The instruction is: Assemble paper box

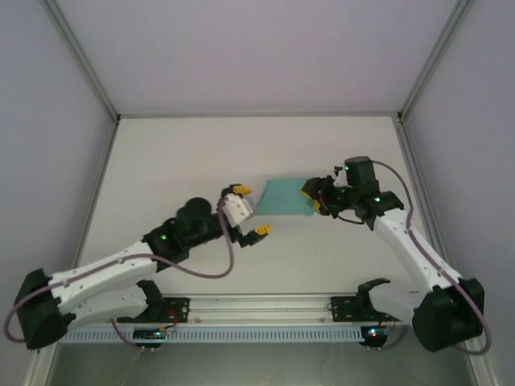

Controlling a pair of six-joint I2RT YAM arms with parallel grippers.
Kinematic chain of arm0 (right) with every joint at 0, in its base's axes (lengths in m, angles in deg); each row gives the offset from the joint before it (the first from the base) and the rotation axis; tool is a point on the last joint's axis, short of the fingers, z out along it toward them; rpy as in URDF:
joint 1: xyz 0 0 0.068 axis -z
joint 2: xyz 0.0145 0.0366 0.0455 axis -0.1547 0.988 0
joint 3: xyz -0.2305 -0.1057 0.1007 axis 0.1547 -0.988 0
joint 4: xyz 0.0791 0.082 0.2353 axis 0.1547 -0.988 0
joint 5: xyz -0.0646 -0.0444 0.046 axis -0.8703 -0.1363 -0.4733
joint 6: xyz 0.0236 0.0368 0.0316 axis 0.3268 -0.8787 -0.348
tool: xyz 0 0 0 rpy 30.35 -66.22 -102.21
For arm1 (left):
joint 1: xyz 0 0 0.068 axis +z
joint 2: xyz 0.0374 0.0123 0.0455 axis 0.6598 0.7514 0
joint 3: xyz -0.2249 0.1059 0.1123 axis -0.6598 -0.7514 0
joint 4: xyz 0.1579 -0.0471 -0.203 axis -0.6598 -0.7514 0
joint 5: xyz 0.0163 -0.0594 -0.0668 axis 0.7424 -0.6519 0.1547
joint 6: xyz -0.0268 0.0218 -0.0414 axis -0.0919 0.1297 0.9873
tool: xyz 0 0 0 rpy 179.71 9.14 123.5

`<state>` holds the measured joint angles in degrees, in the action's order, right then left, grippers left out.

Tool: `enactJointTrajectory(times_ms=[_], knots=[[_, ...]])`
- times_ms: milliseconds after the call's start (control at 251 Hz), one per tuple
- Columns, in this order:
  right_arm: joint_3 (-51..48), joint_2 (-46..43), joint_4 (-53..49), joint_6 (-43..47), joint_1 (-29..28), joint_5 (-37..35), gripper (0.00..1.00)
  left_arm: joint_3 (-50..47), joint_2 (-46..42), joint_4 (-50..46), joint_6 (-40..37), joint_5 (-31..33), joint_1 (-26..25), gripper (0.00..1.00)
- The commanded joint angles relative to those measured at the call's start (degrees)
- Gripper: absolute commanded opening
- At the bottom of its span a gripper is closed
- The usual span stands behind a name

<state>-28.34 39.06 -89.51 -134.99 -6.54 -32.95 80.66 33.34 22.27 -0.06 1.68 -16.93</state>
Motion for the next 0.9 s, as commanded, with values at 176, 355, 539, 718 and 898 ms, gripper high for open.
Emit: enactJointTrajectory(times_ms=[176, 355, 539, 718, 898], knots=[[2.8, -4.52, -14.3, -5.47, 2.61, 5.66, 0.38, 5.09, 10.82, -1.24, -17.66, 13.94, -5.21, 0.98], [2.49, -3.64, -14.58, -5.56, 2.54, 8.47, 0.37, 5.36, 13.2, 3.08, -18.92, 15.92, -5.21, 0.9], [1.67, -3.5, -11.46, -7.68, 2.36, 8.75, 0.38, 5.14, 14.56, 4.19, -18.54, 14.51, -5.22, 0.85], [1.66, -3.06, -8.63, -9.25, 1.56, 10.3, 0.37, 4.72, 15.18, 5.79, -18.01, 13.11, -5.21, 0.73], [2.51, -2.83, -10.02, -8.1, 1.37, 11.04, 0.43, 4.24, 14.91, 7.02, -18.56, 13.95, -5.32, 0.55]])
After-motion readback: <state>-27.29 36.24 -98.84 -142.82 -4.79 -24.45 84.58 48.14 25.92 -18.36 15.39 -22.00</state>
